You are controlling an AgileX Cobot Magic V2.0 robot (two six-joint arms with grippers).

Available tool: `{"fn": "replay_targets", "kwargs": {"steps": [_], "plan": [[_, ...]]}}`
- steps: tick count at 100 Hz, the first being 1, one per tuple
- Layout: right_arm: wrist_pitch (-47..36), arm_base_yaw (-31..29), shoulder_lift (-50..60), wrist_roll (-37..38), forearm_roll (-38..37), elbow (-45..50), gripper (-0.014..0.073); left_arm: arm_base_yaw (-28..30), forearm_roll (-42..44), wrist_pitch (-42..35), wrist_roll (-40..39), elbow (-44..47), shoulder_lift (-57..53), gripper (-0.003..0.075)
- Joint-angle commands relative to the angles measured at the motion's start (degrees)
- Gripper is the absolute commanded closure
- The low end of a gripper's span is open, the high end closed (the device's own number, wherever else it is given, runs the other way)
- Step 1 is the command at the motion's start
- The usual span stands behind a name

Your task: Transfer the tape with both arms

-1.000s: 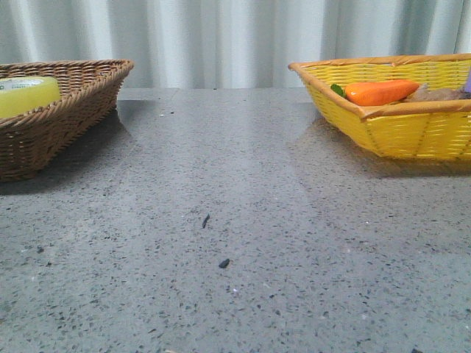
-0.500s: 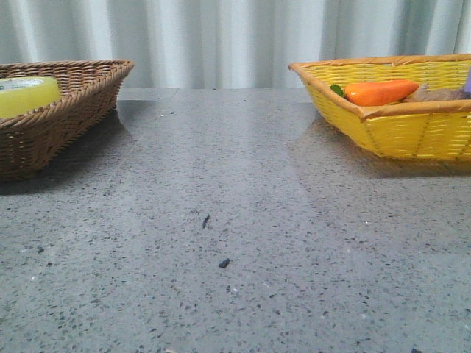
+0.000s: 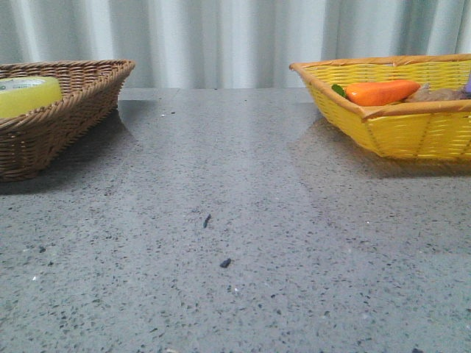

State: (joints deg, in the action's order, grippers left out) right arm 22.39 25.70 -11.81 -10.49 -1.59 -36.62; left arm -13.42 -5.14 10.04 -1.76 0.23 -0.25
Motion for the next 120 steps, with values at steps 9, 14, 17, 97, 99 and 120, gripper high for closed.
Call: {"fn": "replay_targets", "kwargs": {"steps": [9, 14, 17, 97, 99, 120], "plan": [[-4.40, 0.02, -0.67, -0.35, -0.81, -1.42, 0.0636, 0.07, 0.17, -0.81, -1.01, 0.43, -1.61, 0.0627], [-4.40, 0.02, -0.67, -0.35, -0.81, -1.42, 0.0636, 0.07, 0.17, -1.38, -1.01, 0.43, -1.61, 0.0627], [-4.40, 0.02, -0.67, -0.35, -0.81, -1.42, 0.0636, 0.07, 0.30, -1.83, -1.01, 0.43, -1.61, 0.0627], [-4.40, 0.02, -0.67, -0.35, -0.81, -1.42, 0.0636, 7.39, 8.95, 4.87, -0.88, 0.55, -1.61, 0.0741], [-4.40, 0.02, -0.67, -0.35, -0.81, -1.42, 0.0636, 7.39, 8.95, 4.87, -0.88, 0.55, -1.61, 0.0741], [-4.40, 0.02, -0.67, -0.35, -0.81, -1.42, 0.0636, 7.39, 8.95, 4.87, -0.88, 0.55, -1.61, 0.0741]]}}
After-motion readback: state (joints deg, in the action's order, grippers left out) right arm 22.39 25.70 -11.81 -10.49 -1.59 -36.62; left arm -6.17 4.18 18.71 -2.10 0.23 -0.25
